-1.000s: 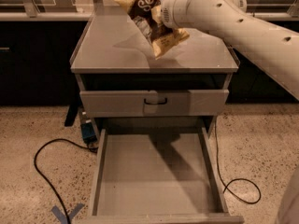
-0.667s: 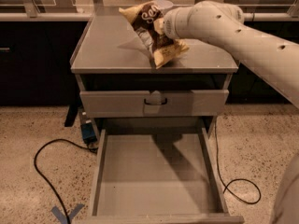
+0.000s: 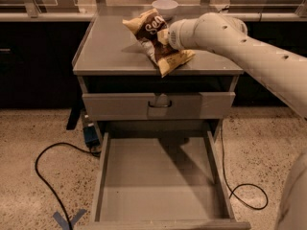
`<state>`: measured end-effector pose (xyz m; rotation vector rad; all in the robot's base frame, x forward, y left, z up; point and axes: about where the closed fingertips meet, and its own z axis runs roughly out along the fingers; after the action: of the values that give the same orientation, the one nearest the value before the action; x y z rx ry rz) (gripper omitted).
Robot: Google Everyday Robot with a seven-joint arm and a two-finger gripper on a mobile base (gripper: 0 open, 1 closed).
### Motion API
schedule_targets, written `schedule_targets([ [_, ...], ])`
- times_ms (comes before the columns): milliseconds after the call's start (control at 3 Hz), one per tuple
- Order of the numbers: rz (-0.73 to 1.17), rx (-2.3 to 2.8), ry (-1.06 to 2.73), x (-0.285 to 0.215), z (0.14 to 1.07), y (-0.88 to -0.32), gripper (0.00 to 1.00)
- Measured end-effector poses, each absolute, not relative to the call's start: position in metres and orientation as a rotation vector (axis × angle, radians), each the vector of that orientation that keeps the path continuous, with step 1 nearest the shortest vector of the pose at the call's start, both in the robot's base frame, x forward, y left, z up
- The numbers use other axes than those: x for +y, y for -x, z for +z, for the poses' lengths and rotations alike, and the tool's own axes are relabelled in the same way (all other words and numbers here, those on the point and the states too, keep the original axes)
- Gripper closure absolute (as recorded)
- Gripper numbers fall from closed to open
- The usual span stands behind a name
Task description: Pick brown chip bag from middle drawer and place on counter
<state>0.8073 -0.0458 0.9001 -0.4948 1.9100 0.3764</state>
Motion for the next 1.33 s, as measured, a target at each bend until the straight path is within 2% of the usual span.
schedule_targets([
  [333, 0.376, 1.91, 0.495, -0.0457, 0.9001, -0.8073, 0.83],
  [1333, 0.377, 1.91, 0.495, -0.0456, 0.9, -0.8073, 0.12],
])
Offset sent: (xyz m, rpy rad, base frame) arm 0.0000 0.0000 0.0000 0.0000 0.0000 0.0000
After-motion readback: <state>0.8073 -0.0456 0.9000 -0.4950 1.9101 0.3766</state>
